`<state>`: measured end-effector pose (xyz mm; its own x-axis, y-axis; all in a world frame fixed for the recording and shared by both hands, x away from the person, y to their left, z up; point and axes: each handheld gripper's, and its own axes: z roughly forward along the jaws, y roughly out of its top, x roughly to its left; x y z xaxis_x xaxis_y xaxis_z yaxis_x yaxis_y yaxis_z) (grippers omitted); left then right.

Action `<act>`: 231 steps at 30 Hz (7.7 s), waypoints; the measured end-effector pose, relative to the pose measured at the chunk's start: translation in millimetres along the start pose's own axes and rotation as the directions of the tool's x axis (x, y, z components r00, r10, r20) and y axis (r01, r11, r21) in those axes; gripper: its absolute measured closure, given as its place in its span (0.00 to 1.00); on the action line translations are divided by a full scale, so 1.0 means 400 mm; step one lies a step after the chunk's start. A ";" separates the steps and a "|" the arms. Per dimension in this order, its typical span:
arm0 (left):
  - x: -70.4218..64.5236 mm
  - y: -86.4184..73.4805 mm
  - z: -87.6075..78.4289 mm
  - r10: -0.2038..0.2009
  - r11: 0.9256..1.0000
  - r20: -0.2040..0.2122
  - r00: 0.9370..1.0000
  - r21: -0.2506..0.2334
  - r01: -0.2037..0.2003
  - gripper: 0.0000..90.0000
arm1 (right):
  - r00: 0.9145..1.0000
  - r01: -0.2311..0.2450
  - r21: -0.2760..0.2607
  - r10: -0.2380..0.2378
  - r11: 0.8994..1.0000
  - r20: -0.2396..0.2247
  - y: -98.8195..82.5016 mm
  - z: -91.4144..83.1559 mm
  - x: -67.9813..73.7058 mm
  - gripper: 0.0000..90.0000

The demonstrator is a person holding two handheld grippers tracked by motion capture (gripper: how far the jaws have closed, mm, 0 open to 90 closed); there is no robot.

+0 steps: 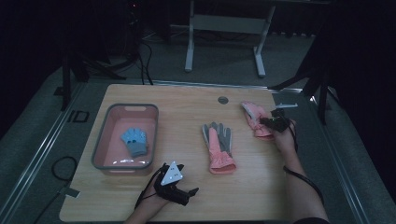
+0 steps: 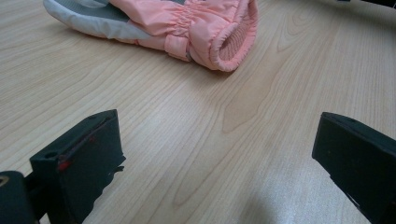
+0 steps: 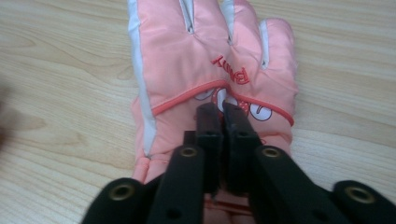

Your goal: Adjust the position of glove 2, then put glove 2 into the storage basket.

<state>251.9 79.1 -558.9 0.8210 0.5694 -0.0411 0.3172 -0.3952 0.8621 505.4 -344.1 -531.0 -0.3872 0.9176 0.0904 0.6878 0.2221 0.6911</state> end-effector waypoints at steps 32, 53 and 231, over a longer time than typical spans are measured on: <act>-0.006 0.004 0.008 0.016 1.000 -0.008 1.000 0.010 -0.016 0.02 | 0.980 -0.175 -0.122 0.185 0.977 0.077 -0.161 -0.337 0.197 0.99; -0.007 0.004 0.008 0.022 1.000 -0.006 1.000 0.021 -0.022 0.02 | 0.975 -0.139 -0.059 0.148 0.988 0.168 -0.247 -0.230 0.240 0.96; 0.157 0.217 0.283 -0.526 0.836 -0.002 0.850 0.183 0.518 0.65 | 0.890 -0.097 0.128 0.143 0.987 -0.433 -0.141 -0.058 0.351 0.76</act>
<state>384.6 -1.2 -543.8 0.5301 0.6936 -0.4877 0.7770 -0.1670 0.6070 397.9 -235.3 -540.8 -0.5117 0.7059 0.4899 0.7951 0.1730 0.5813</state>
